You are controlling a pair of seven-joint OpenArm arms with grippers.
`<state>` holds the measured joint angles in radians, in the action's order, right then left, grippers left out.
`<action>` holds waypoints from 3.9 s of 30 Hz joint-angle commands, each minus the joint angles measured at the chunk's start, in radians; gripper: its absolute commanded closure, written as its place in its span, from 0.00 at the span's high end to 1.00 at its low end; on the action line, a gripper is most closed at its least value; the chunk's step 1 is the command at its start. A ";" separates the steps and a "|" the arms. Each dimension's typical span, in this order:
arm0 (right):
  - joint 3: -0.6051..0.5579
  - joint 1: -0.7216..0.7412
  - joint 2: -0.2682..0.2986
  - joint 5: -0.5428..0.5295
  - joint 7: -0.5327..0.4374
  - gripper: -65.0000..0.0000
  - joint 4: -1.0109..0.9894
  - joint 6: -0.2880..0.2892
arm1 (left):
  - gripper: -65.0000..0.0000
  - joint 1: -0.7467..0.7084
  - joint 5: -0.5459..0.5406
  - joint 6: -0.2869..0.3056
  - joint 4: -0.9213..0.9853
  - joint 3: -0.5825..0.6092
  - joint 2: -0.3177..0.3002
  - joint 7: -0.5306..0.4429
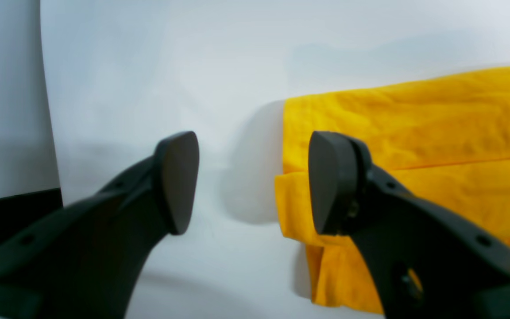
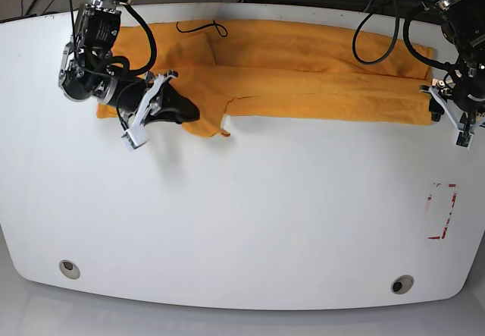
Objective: Layout the t-shirt on the table in an organized manner, then fold the t-shirt properly
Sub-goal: 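Fold the sleeve back onto the folded shirt with the right gripper, then grasp the folded strip's ends with both grippers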
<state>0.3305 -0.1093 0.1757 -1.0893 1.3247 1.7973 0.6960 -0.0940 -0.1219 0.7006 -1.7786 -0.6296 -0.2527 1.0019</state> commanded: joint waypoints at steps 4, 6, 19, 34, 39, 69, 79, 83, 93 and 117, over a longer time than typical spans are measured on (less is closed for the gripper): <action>0.005 -0.062 0.043 -0.093 -0.006 0.00 0.065 0.002 | 0.56 0.010 -0.005 -0.002 -0.013 -0.005 -0.018 -0.018; 0.005 -0.086 0.055 -0.101 -0.004 0.00 0.077 0.002 | 0.56 0.010 -0.005 -0.002 -0.013 -0.005 -0.018 -0.018; 0.003 -0.211 0.132 -0.102 -0.004 0.50 0.097 0.002 | 0.56 0.010 -0.005 -0.002 -0.013 -0.002 -0.018 -0.018; 0.012 -0.247 0.195 -0.216 0.000 0.75 0.100 0.002 | 0.56 0.012 -0.005 -0.002 -0.013 0.000 -0.020 -0.018; 0.045 -0.223 0.183 -0.188 -0.003 0.75 0.095 0.002 | 0.56 0.012 -0.005 -0.002 -0.013 0.000 -0.020 -0.018; 0.077 -0.293 0.089 0.239 -0.092 0.23 0.164 0.002 | 0.30 -0.135 0.066 -0.002 -0.134 -0.080 0.155 -0.088; 0.075 -0.269 0.080 0.539 -0.190 0.22 0.123 0.002 | 0.29 -0.132 0.121 -0.002 -0.040 -0.054 0.177 -0.088; 0.075 -0.252 0.083 0.639 -0.259 0.22 0.054 0.002 | 0.29 -0.131 0.130 -0.002 0.006 -0.052 0.181 -0.088; 0.078 -0.135 0.089 0.776 -0.416 0.21 -0.204 0.002 | 0.29 -0.082 0.127 -0.002 0.121 -0.011 0.181 -0.088; 0.083 -0.102 0.101 0.802 -0.475 0.21 -0.281 0.002 | 0.55 -0.056 0.051 -0.002 -0.053 0.007 0.180 -0.024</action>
<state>0.4118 -0.1997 0.2695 -0.3439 0.7799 1.5188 0.7074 -0.1574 -0.0586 0.7013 -1.8015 -0.5987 -0.0601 0.9535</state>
